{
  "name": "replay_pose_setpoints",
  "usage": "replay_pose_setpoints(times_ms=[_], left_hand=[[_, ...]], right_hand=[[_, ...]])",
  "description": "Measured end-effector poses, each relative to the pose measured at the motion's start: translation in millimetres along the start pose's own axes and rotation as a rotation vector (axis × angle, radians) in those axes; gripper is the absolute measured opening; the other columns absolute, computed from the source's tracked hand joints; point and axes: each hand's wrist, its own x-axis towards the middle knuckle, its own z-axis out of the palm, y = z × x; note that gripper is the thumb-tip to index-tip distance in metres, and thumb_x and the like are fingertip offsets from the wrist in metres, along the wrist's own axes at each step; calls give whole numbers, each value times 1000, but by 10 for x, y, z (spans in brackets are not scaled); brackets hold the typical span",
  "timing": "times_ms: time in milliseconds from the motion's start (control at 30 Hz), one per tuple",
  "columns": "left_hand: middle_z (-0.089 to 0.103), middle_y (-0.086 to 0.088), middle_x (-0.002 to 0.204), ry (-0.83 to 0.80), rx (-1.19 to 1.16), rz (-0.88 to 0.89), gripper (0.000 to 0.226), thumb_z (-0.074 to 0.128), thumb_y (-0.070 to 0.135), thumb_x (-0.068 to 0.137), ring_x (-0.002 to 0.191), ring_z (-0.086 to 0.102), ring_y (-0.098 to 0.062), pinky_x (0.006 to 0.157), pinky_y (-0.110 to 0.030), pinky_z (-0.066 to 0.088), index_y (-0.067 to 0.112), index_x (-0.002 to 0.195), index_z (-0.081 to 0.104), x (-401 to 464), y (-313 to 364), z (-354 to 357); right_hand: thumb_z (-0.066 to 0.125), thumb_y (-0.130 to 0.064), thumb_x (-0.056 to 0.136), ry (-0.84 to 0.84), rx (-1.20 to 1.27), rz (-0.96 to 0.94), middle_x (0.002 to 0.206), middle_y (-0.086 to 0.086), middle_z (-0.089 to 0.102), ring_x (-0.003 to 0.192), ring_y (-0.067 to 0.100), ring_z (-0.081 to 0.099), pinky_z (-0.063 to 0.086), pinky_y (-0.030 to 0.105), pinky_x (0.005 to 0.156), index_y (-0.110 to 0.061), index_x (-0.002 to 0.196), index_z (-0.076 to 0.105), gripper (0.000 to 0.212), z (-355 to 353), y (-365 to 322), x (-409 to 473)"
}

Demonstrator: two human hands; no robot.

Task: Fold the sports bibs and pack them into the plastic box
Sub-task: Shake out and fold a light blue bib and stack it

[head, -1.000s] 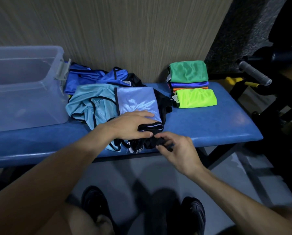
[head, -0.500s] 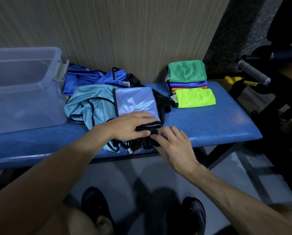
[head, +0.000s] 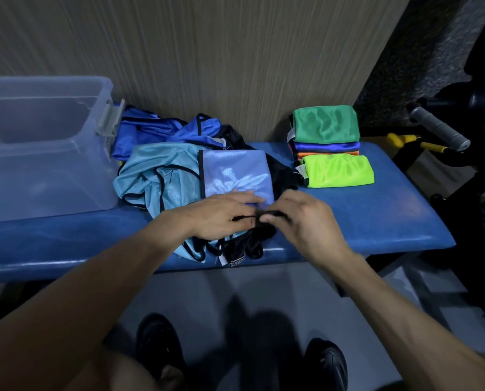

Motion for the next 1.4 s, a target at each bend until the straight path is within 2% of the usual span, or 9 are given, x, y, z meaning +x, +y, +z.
replay_pose_setpoints(times_ms=[100,233,433,600,833,1033,1200,1300,1400], left_hand=[[38,23,143,-32,-66,-31,23,40,42,108,148,22,-7,120,-43,27,43,99,61,-10,30,-26],[43,19,140,-48,-97,-53,31,39,41,108,148,17,0,121,-42,24,39,80,52,-9,24,-13],[36,13,158,-18,-182,-79,36,40,42,108,152,4,5,126,-36,13,21,88,61,-5,-17,21],[40,17,158,151,-235,-63,23,56,39,103,144,32,5,119,-27,28,28,106,76,-62,-30,17],[57,21,134,253,-308,-65,16,62,33,100,124,52,4,109,-28,40,28,98,77,-92,-84,11],[54,26,140,141,-223,-117,29,46,36,106,127,46,10,113,-22,34,34,116,73,-131,-67,-112],[66,25,127,169,-217,-154,32,44,35,108,117,56,12,106,-21,43,35,119,73,-375,-159,-303],[66,24,126,175,-192,-179,30,44,35,108,115,57,11,101,-18,43,37,124,70,-521,-207,-310],[65,21,119,276,-128,-133,25,51,31,106,110,58,5,94,-15,42,34,124,68,-628,-197,-251]], right_hand=[[74,-40,89,-140,163,169,78,-7,68,71,14,60,49,37,64,-26,85,73,15,-47,113,299],[77,-32,89,-362,250,355,71,-9,69,66,5,60,43,26,65,-33,70,66,23,92,213,551],[76,-33,91,-434,247,490,76,-11,67,71,3,59,37,12,59,-28,80,72,13,238,171,600],[80,-32,87,-421,242,540,84,-9,66,84,8,63,42,18,69,-27,80,70,13,297,139,592],[89,-31,76,-294,193,499,79,-3,59,70,14,55,39,30,56,-22,94,52,41,342,115,556],[78,-13,83,-213,161,316,70,-9,62,71,21,62,55,42,68,-21,88,55,25,393,92,480],[64,-25,95,-250,46,162,73,-1,70,75,29,65,52,41,68,-20,96,62,5,327,115,411],[38,-34,96,-295,-11,40,84,4,74,80,34,67,52,44,69,-29,117,63,32,225,95,325],[38,-35,95,-342,-17,-45,101,2,73,89,30,66,52,44,73,-27,130,61,42,124,5,213]])
